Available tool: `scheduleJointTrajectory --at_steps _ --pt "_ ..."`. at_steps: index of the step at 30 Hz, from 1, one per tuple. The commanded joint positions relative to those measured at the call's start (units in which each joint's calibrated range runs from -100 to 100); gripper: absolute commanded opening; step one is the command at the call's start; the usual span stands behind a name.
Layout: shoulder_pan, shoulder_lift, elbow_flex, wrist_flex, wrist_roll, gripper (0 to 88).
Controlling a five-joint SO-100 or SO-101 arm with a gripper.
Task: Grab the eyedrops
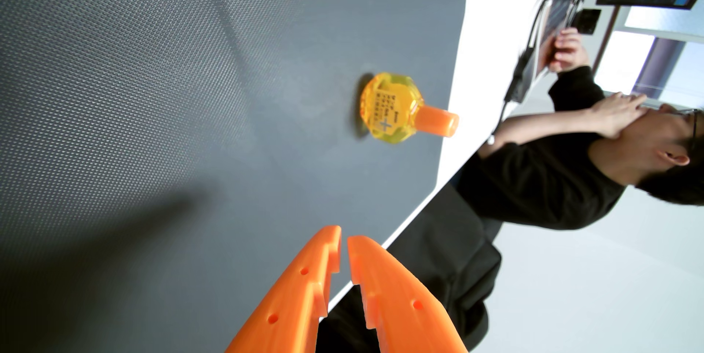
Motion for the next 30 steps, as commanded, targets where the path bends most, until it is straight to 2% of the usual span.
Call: scheduleJointTrajectory --at_steps 1,14,30 --pt "0.28 -0.17 -5.20 3.12 0.52 1.2" --pt "0.45 1.70 -7.81 4.33 1.67 1.3" --pt "0.45 31.09 -27.89 1.21 2.35 1.3"
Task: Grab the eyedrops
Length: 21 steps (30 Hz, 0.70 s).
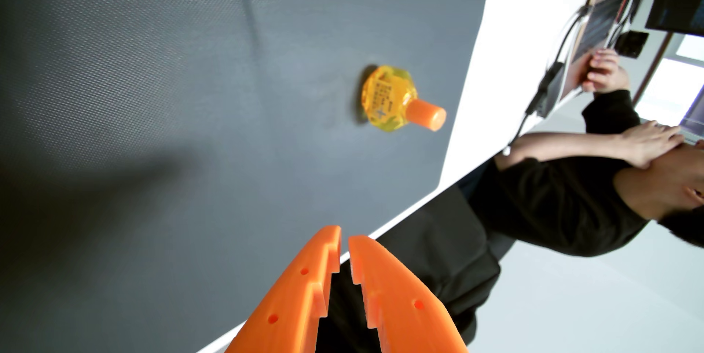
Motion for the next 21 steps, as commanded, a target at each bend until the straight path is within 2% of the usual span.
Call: scheduleJointTrajectory --at_steps 1,9,15,21 --pt "0.45 6.76 -6.21 -2.62 0.10 1.3" --pt "0.36 25.44 -13.33 -8.33 -0.05 1.4" --pt "0.20 36.91 -23.86 -6.68 0.52 7.6" --pt "0.28 45.57 -34.40 -4.18 1.31 7.8"
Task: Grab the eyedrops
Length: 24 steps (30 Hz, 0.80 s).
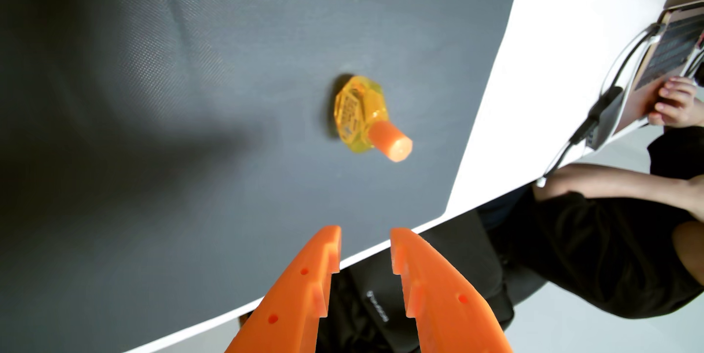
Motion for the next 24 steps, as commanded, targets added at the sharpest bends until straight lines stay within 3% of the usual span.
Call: scheduleJointTrajectory --at_steps 1,14,18,24 --pt "0.28 4.28 -7.58 1.58 0.37 7.8" --pt "0.28 22.71 -25.05 7.72 0.21 8.8" --pt "-0.22 25.09 -28.02 8.84 0.47 15.8" --pt "-0.22 26.96 -29.28 8.33 0.16 16.2"
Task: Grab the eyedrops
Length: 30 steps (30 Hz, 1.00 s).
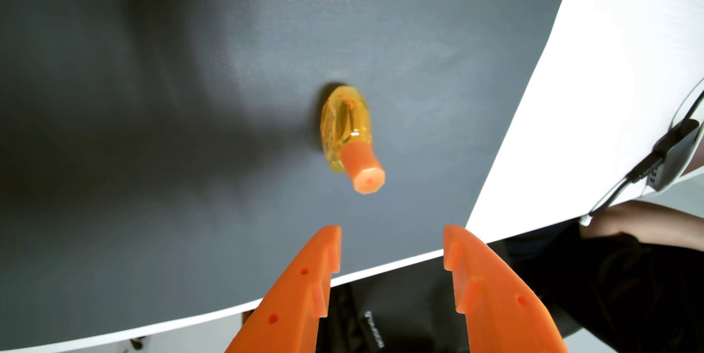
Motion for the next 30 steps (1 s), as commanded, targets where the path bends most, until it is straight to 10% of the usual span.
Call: scheduleJointTrajectory --at_steps 1,30 --pt "-0.14 0.68 -2.91 -0.31 -0.26 16.2" --pt "0.36 12.73 -6.79 -0.91 -0.84 16.9"
